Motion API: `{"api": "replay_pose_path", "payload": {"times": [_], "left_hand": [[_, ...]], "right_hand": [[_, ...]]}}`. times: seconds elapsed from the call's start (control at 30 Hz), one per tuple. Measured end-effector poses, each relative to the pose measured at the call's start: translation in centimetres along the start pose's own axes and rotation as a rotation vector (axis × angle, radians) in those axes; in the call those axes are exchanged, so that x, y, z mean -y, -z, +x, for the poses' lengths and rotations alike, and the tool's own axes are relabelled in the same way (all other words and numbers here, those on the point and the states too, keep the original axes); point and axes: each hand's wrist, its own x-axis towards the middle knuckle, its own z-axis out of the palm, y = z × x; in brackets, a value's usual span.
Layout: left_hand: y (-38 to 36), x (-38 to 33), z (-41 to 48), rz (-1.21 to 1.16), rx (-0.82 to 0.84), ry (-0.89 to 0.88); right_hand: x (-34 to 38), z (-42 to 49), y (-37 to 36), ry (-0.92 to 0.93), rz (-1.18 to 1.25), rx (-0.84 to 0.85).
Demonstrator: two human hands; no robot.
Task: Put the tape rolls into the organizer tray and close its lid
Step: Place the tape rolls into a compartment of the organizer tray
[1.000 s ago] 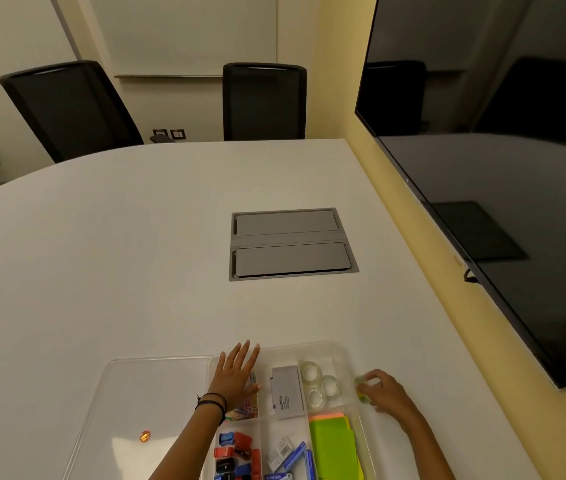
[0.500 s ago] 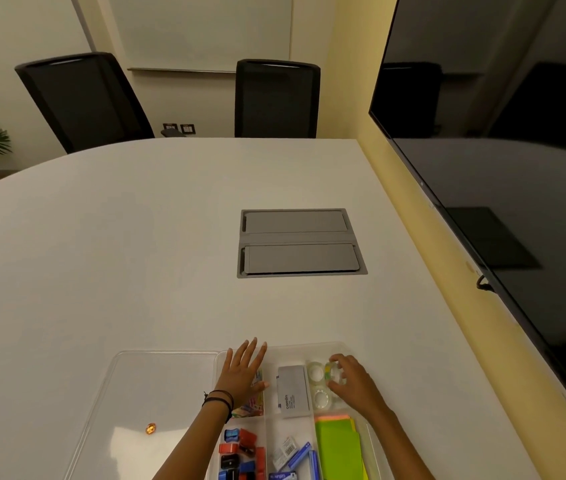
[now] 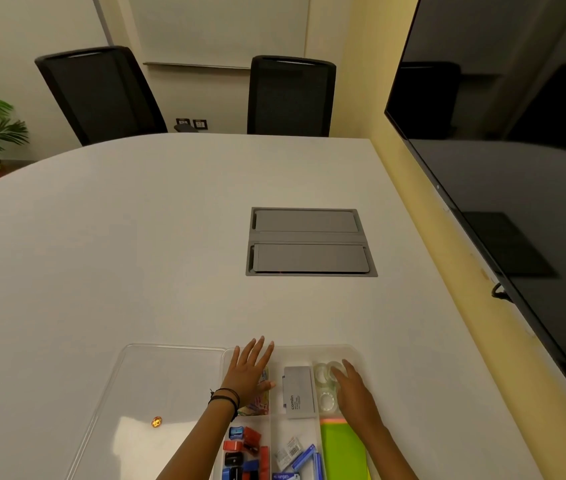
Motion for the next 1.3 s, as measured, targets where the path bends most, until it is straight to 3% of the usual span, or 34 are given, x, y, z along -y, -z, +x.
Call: {"api": "replay_pose_path", "payload": {"times": [0.33,0.77,0.87,0.97,1.17,1.3], "left_hand": [[0.3,-0.2,-0.3,0.013,0.0,-0.001],[0.5,-0.2,-0.5,0.021,-0.002,0.008],[1.0,-0.4,-1.4,0.04,-0.2,-0.026],[1.8,-0.7,-1.5,0.009,-0.354,0.053],[1.9,-0.4,-1.8,-0.083,-0.371,-0.03],[1.8,-0.4,-2.1,-0.121,-0.327,0.003]], "right_hand": [[-0.4,-1.2,-0.5,0.08,0.091,-0.003],[0.4,-0.5,-0.5,0.041,0.108,0.041],[0.7,0.3,-0.4,0.048,0.053,0.045],[1.2,1.4,-0.1,0.042,-0.008,0.062],[2.4,3.5,-0.2,0.019,-0.123,0.179],[3.1,4.0,-0.9,-0.011,-0.158,0.15]]}}
